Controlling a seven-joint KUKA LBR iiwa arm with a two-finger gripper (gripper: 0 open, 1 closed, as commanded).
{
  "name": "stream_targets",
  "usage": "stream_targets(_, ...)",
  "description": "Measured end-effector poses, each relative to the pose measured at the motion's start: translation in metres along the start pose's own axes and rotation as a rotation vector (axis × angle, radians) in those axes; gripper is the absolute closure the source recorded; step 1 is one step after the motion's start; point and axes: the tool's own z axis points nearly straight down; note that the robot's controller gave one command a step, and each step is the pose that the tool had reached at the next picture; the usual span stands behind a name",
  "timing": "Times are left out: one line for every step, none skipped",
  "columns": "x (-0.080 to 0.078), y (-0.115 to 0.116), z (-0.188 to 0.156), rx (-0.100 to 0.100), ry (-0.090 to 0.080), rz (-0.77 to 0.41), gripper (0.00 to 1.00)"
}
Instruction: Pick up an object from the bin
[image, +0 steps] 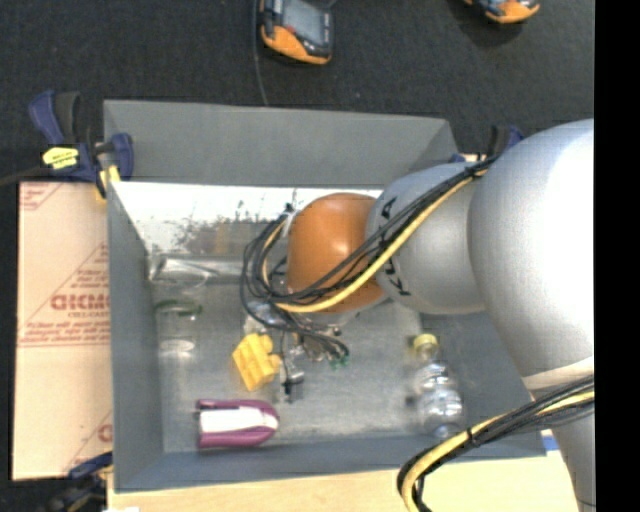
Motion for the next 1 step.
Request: stream_targets(-0.0171,-0.0018,-0.0028,0.002,-0.017,-0.182,1.00)
